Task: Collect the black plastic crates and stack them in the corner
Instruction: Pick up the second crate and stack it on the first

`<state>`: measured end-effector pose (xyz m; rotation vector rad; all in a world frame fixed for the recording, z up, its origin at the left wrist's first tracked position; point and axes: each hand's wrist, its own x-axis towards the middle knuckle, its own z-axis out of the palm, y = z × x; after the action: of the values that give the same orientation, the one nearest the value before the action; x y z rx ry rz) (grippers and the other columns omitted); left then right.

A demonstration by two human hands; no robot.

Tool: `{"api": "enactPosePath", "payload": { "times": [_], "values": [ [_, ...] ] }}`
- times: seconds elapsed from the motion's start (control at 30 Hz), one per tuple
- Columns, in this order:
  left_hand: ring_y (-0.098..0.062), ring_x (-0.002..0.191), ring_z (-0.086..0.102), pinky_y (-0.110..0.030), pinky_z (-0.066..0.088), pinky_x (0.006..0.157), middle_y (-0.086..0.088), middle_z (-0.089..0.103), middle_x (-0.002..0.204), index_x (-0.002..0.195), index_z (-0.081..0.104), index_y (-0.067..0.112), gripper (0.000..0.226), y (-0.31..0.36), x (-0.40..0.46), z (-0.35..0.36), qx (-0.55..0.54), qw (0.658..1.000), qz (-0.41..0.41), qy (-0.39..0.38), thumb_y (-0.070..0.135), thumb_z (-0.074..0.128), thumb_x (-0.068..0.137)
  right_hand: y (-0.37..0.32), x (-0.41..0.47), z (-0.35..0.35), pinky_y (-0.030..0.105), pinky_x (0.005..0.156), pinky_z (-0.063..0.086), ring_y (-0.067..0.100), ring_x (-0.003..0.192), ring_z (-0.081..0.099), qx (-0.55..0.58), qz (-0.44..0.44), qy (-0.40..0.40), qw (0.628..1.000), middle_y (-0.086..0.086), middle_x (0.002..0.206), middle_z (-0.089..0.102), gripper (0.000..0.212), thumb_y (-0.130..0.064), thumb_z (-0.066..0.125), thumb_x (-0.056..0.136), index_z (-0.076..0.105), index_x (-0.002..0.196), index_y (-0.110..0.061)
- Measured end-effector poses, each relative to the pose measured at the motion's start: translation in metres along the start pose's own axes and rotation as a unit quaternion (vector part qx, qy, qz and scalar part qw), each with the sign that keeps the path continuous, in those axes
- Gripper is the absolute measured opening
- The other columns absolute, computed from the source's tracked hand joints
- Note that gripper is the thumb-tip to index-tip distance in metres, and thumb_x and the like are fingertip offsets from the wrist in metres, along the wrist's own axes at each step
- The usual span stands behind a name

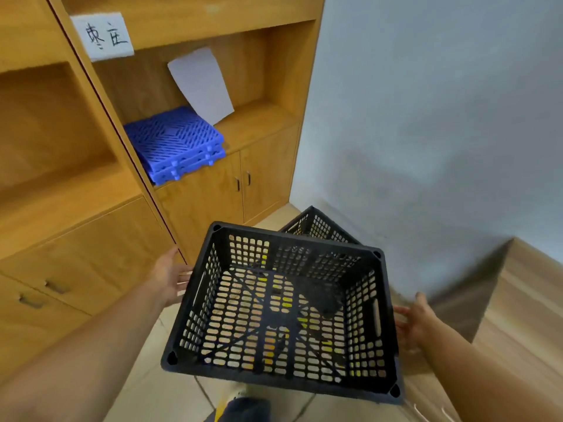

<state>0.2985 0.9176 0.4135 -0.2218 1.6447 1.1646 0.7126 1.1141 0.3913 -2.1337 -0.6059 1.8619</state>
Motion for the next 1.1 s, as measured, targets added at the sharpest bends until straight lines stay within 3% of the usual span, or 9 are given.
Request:
{"api": "enactPosePath", "payload": {
  "times": [0.1, 0.23, 0.33, 0.5, 0.6, 0.7, 0.83, 1.0, 1.1],
  "values": [
    [-0.028, 0.105, 0.046, -0.042, 0.035, 0.090, -0.015, 0.050, 0.114, 0.124, 0.051, 0.002, 0.075, 0.040, 0.026, 0.012, 0.022, 1.000, 0.005, -0.008, 0.064, 0.027, 0.090, -0.015, -0.002, 0.016, 0.043, 0.068, 0.046, 0.031, 0.079, 0.053, 0.034, -0.003, 0.013, 0.999, 0.021, 0.090, 0.058, 0.080, -0.071, 0.014, 0.088, 0.056, 0.094, -0.003],
    [-0.030, 0.101, 0.052, -0.042, 0.039, 0.084, -0.018, 0.054, 0.112, 0.126, 0.050, 0.001, 0.076, 0.078, 0.057, 0.040, 0.027, 0.999, 0.004, -0.017, 0.064, 0.031, 0.090, -0.032, 0.003, 0.025, 0.030, 0.048, 0.036, 0.022, 0.052, 0.041, 0.079, 0.015, 0.048, 0.996, 0.012, 0.043, 0.051, 0.074, -0.073, 0.015, 0.087, 0.049, 0.071, -0.009],
    [-0.032, 0.112, 0.050, -0.042, 0.041, 0.084, -0.019, 0.051, 0.122, 0.128, 0.049, 0.000, 0.079, 0.099, 0.078, 0.066, 0.043, 0.998, -0.004, -0.034, 0.066, 0.032, 0.088, -0.048, 0.015, 0.027, 0.027, 0.046, 0.036, 0.022, 0.047, 0.043, 0.098, 0.030, 0.074, 0.992, 0.010, 0.039, 0.050, 0.074, -0.074, 0.014, 0.085, 0.050, 0.071, -0.011],
    [-0.034, 0.121, 0.047, -0.047, 0.039, 0.096, -0.020, 0.052, 0.128, 0.119, 0.054, 0.003, 0.080, 0.125, 0.117, 0.111, 0.094, 0.994, -0.010, -0.048, 0.072, 0.033, 0.083, -0.079, 0.043, 0.022, 0.027, 0.042, 0.041, 0.024, 0.046, 0.046, 0.122, 0.047, 0.078, 0.988, 0.012, 0.049, 0.053, 0.072, -0.070, 0.016, 0.088, 0.051, 0.073, -0.010],
    [-0.034, 0.117, 0.048, -0.051, 0.035, 0.104, -0.017, 0.055, 0.107, 0.112, 0.056, 0.005, 0.077, 0.142, 0.136, 0.144, 0.147, 0.987, -0.013, -0.058, 0.072, 0.032, 0.084, -0.101, 0.065, 0.018, 0.031, 0.053, 0.046, 0.028, 0.064, 0.050, 0.148, 0.056, 0.081, 0.984, 0.014, 0.076, 0.055, 0.074, -0.069, 0.017, 0.089, 0.055, 0.085, -0.006],
    [-0.036, 0.121, 0.046, -0.054, 0.032, 0.106, -0.017, 0.053, 0.108, 0.107, 0.055, 0.006, 0.072, 0.162, 0.157, 0.182, 0.190, 0.979, -0.021, -0.070, 0.071, 0.032, 0.085, -0.124, 0.092, 0.016, 0.041, 0.062, 0.047, 0.033, 0.077, 0.053, 0.163, 0.073, 0.082, 0.980, 0.019, 0.089, 0.057, 0.075, -0.069, 0.019, 0.089, 0.055, 0.092, -0.003],
    [-0.037, 0.121, 0.045, -0.056, 0.032, 0.106, -0.019, 0.050, 0.121, 0.115, 0.052, 0.007, 0.070, 0.184, 0.189, 0.231, 0.219, 0.974, -0.028, -0.059, 0.068, 0.032, 0.087, -0.153, 0.130, 0.015, 0.045, 0.068, 0.045, 0.034, 0.083, 0.054, 0.174, 0.098, 0.087, 0.976, 0.020, 0.094, 0.057, 0.077, -0.070, 0.018, 0.088, 0.055, 0.094, -0.003],
    [-0.037, 0.121, 0.045, -0.056, 0.032, 0.106, -0.021, 0.050, 0.128, 0.116, 0.054, 0.007, 0.073, 0.206, 0.236, 0.283, 0.229, 0.972, -0.032, -0.045, 0.069, 0.029, 0.087, -0.187, 0.172, 0.013, 0.054, 0.101, 0.038, 0.037, 0.118, 0.049, 0.192, 0.116, 0.086, 0.971, 0.022, 0.122, 0.052, 0.080, -0.072, 0.018, 0.087, 0.056, 0.101, -0.003],
    [-0.037, 0.126, 0.042, -0.055, 0.029, 0.107, -0.022, 0.047, 0.135, 0.130, 0.048, 0.004, 0.077, 0.217, 0.259, 0.311, 0.241, 0.969, -0.030, -0.036, 0.066, 0.026, 0.090, -0.205, 0.194, 0.010, 0.052, 0.098, 0.041, 0.036, 0.115, 0.050, 0.211, 0.117, 0.084, 0.967, 0.020, 0.124, 0.052, 0.078, -0.072, 0.018, 0.086, 0.054, 0.115, -0.009]
  ]
}}
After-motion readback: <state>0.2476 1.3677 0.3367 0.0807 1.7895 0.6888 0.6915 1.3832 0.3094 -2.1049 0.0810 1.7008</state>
